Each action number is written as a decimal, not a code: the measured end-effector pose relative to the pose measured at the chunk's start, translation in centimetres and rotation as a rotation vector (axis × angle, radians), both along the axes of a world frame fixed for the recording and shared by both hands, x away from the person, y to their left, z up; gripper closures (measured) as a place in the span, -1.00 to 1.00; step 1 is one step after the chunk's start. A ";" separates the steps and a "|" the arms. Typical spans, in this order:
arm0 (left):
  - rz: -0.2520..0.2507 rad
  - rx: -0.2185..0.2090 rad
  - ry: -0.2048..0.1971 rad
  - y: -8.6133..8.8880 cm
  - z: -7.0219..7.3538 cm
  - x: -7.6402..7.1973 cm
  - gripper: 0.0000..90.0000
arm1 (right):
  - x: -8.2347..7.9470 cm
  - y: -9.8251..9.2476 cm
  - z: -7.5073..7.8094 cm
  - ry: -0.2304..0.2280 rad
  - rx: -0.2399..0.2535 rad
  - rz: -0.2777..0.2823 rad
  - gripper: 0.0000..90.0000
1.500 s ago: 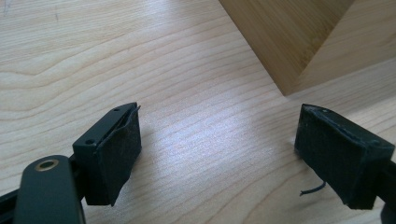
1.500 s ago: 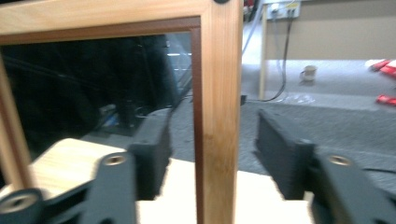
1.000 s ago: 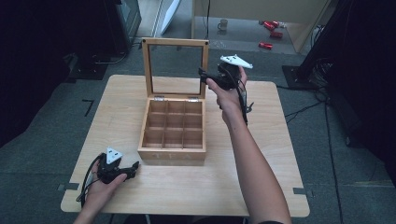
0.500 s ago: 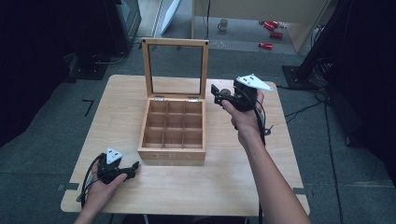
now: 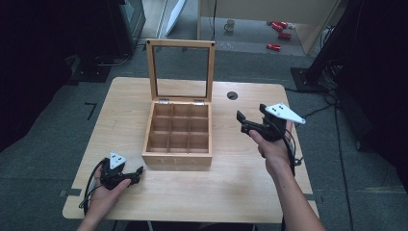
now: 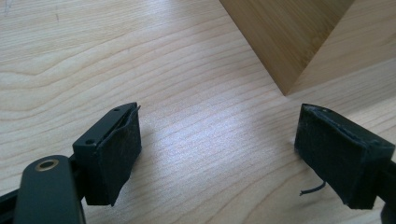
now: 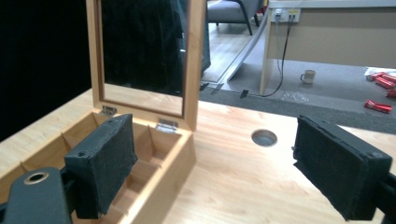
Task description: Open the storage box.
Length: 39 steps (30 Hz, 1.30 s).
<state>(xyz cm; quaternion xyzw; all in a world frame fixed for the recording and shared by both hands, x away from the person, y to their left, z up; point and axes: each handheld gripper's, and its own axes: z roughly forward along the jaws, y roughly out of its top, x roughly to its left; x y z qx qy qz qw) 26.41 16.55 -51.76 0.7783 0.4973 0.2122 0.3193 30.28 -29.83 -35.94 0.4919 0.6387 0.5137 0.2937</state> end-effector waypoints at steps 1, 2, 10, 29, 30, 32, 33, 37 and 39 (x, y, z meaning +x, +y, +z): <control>0.000 0.000 0.000 0.0 0.0 0.0 -0.66 | -0.3 -0.3 -0.2 -0.002 -0.006 -0.006 -0.72; 0.000 -0.001 0.000 0.0 0.0 0.0 -0.66 | -0.7 -0.6 -0.5 -0.003 -0.018 -0.013 -0.72; 0.001 -0.002 -0.001 0.0 0.0 0.0 -0.66 | -3.0 -3.3 -2.4 0.003 -0.053 -0.056 -0.72; -0.001 0.000 0.001 0.0 0.0 0.0 -0.66 | -7.3 -9.8 -8.0 0.097 -0.062 -0.197 -0.71; 0.000 0.000 0.001 0.0 0.0 0.0 -0.66 | -7.5 -10.1 -8.3 0.107 -0.061 -0.202 -0.71; 0.000 -0.001 0.001 0.0 0.0 0.0 -0.66 | -7.9 -10.6 -8.8 0.114 -0.070 -0.210 -0.71; 0.000 -0.001 0.001 0.0 0.0 0.0 -0.66 | -8.2 -10.9 -9.0 0.120 -0.073 -0.215 -0.71; 0.000 -0.001 0.001 0.0 0.0 0.0 -0.66 | -9.2 -12.0 -10.0 0.144 -0.073 -0.235 -0.71; 0.000 -0.001 0.001 0.0 0.0 0.0 -0.66 | -9.7 -12.4 -10.7 0.159 -0.073 -0.242 -0.71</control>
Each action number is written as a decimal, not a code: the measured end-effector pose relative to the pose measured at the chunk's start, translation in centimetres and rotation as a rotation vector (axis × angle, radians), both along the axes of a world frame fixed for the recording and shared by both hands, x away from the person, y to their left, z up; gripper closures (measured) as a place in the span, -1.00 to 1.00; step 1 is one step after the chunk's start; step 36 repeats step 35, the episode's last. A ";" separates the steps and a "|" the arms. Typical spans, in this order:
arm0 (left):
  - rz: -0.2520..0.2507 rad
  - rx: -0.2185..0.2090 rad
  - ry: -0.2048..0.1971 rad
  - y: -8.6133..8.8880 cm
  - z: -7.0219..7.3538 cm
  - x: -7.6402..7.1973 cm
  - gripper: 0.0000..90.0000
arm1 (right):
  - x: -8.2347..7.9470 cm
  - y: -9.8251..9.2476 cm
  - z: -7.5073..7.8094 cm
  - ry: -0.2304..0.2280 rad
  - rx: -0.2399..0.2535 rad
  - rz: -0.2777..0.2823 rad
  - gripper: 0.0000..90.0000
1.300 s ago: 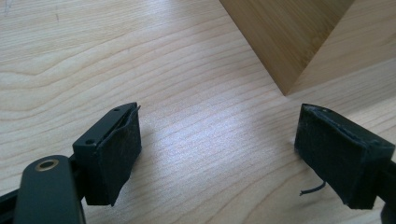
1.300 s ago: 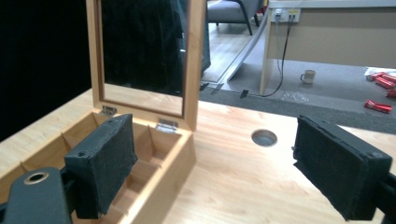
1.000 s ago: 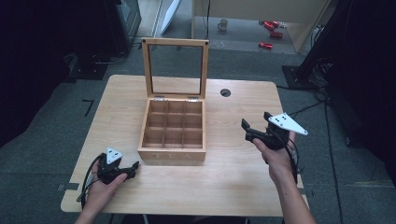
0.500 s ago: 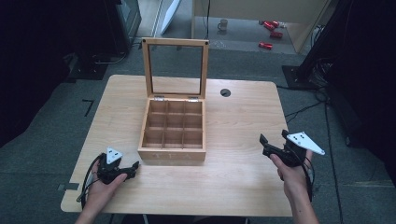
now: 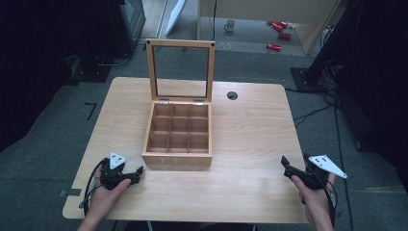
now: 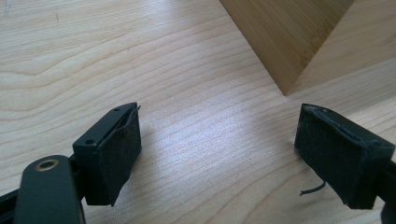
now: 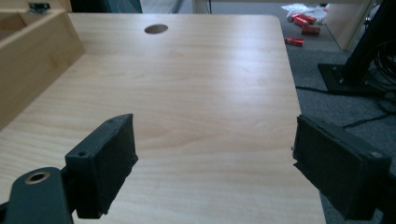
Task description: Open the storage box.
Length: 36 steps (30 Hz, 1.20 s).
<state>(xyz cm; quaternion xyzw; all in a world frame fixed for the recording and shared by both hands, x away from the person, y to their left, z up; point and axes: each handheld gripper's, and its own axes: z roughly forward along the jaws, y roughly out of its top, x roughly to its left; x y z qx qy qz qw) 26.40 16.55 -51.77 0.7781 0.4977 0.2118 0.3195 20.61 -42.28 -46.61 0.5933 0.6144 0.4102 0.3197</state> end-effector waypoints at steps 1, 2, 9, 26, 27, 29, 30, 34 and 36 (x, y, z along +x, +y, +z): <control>0.000 0.000 0.000 0.0 0.0 0.0 -0.66 | -0.2 -0.2 -0.3 0.005 -0.005 -0.001 -0.71; 0.000 0.000 0.000 0.0 0.0 0.0 -0.66 | -0.4 -0.4 -0.7 0.016 -0.008 -0.006 -0.71; 0.000 0.000 0.000 0.0 0.0 0.0 -0.66 | -1.6 -1.0 -3.3 0.085 0.001 -0.015 -0.71; 0.000 0.000 0.000 0.0 0.0 0.0 -0.66 | -1.5 -0.2 -5.9 0.265 -0.089 -0.010 -0.75; 0.000 0.000 -0.001 0.0 0.0 0.0 -0.66 | -1.5 -0.2 -5.9 0.266 -0.087 -0.011 -0.75; 0.000 0.000 0.000 0.0 0.0 0.0 -0.66 | -1.5 -0.2 -5.9 0.265 -0.089 -0.010 -0.75; 0.000 0.000 0.000 0.0 0.0 0.0 -0.66 | -1.5 -0.2 -5.9 0.265 -0.089 -0.010 -0.75; 0.000 0.001 0.000 0.0 0.0 0.0 -0.66 | -1.5 -0.2 -5.9 0.265 -0.088 -0.010 -0.75; 0.000 0.000 0.000 0.0 0.0 0.0 -0.66 | -1.5 -0.2 -5.9 0.266 -0.088 -0.010 -0.75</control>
